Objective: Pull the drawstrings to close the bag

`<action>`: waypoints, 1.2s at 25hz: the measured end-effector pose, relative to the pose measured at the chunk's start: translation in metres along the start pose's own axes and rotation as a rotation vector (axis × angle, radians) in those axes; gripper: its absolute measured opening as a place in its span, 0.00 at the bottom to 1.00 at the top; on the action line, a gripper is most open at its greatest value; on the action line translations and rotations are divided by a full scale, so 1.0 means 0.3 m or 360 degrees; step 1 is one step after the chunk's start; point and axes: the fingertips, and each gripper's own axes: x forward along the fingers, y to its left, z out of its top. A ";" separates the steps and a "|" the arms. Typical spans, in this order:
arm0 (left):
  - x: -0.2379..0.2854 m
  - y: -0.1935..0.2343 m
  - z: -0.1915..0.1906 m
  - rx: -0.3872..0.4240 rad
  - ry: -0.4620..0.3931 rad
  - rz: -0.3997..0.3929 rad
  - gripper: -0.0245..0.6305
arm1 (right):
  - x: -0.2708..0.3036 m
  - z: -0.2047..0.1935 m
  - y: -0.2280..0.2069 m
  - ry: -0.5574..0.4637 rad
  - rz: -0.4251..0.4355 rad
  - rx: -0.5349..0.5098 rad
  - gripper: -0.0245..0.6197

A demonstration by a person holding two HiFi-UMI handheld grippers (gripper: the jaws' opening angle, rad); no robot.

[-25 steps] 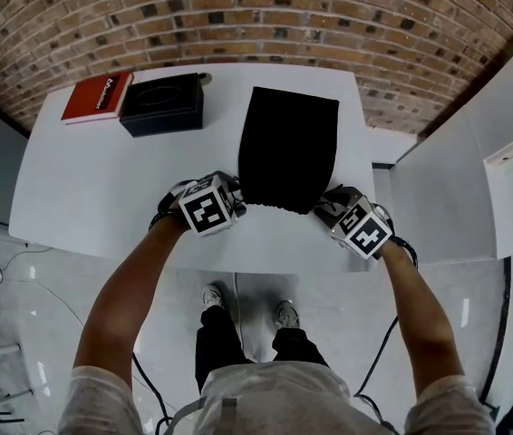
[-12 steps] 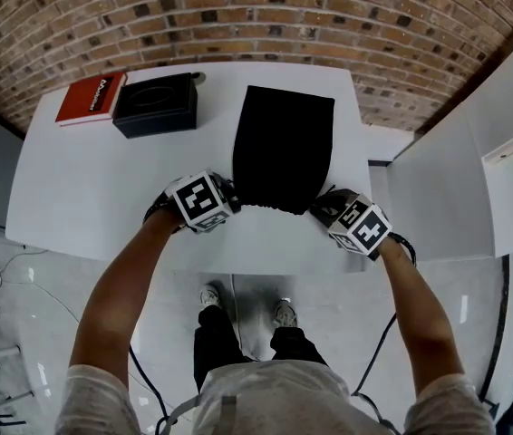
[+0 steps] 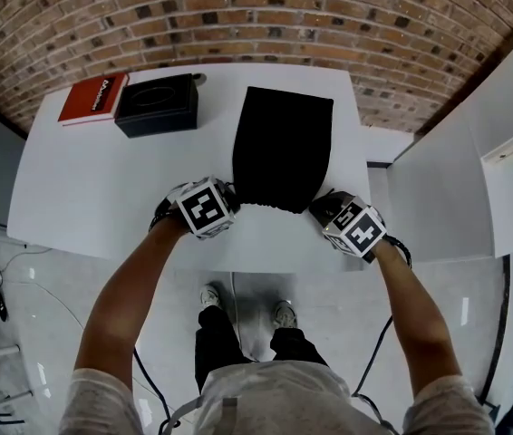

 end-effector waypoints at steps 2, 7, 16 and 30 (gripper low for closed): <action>-0.003 0.000 0.001 -0.0021 -0.0005 0.0032 0.06 | -0.001 0.000 -0.001 0.0006 -0.0026 -0.0007 0.04; -0.010 0.010 0.007 -0.0043 0.0001 0.0150 0.05 | 0.000 -0.002 -0.002 0.0019 -0.0079 -0.0015 0.04; -0.055 0.015 0.009 -0.0032 -0.0035 0.0324 0.04 | -0.067 0.015 -0.029 -0.0017 -0.0179 -0.0007 0.04; -0.280 0.132 0.145 0.0000 -0.0183 0.0605 0.05 | -0.215 0.158 -0.133 -0.0193 -0.0354 0.0059 0.04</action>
